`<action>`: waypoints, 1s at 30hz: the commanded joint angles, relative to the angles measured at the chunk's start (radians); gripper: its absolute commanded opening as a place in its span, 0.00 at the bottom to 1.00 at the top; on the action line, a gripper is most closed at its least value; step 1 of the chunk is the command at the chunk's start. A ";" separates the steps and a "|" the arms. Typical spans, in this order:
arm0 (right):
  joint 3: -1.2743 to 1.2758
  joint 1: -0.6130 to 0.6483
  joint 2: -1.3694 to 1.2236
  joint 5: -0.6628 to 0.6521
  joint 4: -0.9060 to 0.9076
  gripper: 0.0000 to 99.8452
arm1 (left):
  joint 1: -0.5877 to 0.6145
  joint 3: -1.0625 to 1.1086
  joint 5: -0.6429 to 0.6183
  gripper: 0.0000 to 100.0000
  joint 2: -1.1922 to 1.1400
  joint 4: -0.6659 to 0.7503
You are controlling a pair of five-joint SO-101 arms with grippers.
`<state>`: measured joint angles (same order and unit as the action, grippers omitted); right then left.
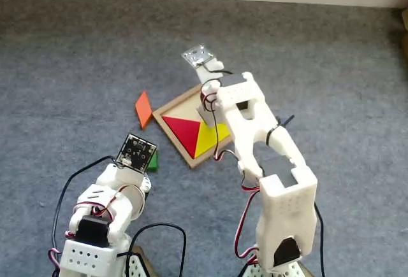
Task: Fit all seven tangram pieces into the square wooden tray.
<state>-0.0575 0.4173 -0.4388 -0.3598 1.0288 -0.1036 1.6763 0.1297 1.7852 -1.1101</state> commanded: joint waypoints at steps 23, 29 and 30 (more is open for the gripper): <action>0.077 0.019 0.180 0.008 -0.094 0.03 | 0.002 0.019 -0.005 0.01 0.016 -0.005; 0.211 -0.030 0.179 0.002 -0.199 0.03 | 0.002 0.019 -0.005 0.01 0.016 -0.005; 0.225 -0.042 0.179 0.002 -0.202 0.03 | 0.002 0.019 -0.005 0.01 0.016 -0.005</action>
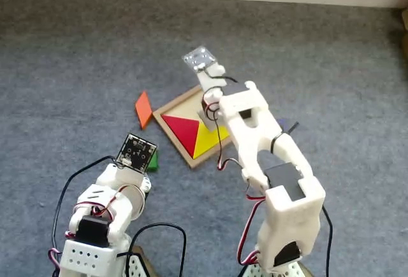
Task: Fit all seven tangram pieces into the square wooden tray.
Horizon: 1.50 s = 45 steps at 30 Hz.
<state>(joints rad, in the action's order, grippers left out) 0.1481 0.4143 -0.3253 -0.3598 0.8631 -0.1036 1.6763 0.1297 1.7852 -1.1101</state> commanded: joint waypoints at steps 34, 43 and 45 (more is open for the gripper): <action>0.918 -0.364 1.179 -0.002 0.101 0.03 | 0.002 0.019 -0.005 0.01 0.016 -0.005; 1.165 -0.369 1.377 0.006 0.004 0.03 | 0.002 0.019 -0.005 0.01 0.016 -0.005; 1.202 -0.369 1.406 0.006 0.004 0.03 | 0.002 0.019 -0.005 0.01 0.016 -0.005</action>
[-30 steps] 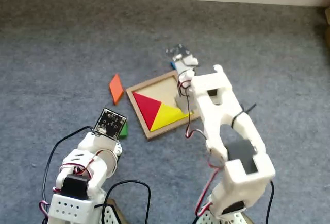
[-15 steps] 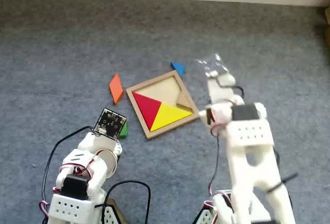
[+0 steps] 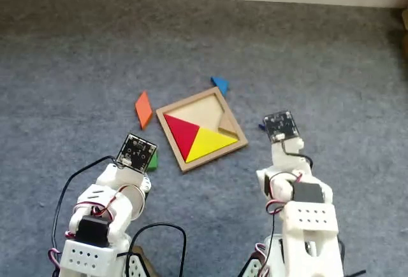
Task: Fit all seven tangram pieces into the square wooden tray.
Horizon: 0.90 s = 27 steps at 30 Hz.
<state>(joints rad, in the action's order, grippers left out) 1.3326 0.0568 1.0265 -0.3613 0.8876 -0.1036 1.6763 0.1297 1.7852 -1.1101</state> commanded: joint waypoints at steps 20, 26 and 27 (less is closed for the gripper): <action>0.302 -0.012 0.366 0.009 -0.018 0.03 | -0.165 -0.016 -0.002 0.01 0.024 -0.222; 0.414 -0.012 0.565 0.006 -0.018 0.03 | -0.050 -0.206 -0.002 0.01 0.024 -0.212; 0.430 -0.012 0.604 0.006 -0.015 0.03 | -0.041 -0.236 -0.002 0.01 0.024 -0.199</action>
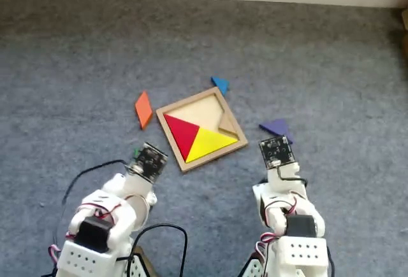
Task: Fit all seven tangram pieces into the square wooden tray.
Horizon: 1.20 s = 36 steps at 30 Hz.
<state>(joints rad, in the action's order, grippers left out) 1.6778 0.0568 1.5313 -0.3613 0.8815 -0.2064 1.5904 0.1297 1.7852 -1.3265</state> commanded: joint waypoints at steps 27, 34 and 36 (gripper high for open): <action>0.116 -0.012 0.303 0.003 0.380 0.03 | 0.237 -0.673 0.038 0.29 -0.797 -0.028; 0.116 -0.012 0.303 0.003 0.380 0.03 | 0.245 -0.808 -0.098 0.30 -1.202 0.002; 0.116 -0.012 0.303 0.003 0.380 0.03 | 0.245 -0.831 -0.126 0.30 -1.297 0.037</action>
<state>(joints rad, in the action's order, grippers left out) 1.6763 0.0568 1.8197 -0.3613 1.2574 0.0269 0.8493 0.0652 0.6682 -1.3479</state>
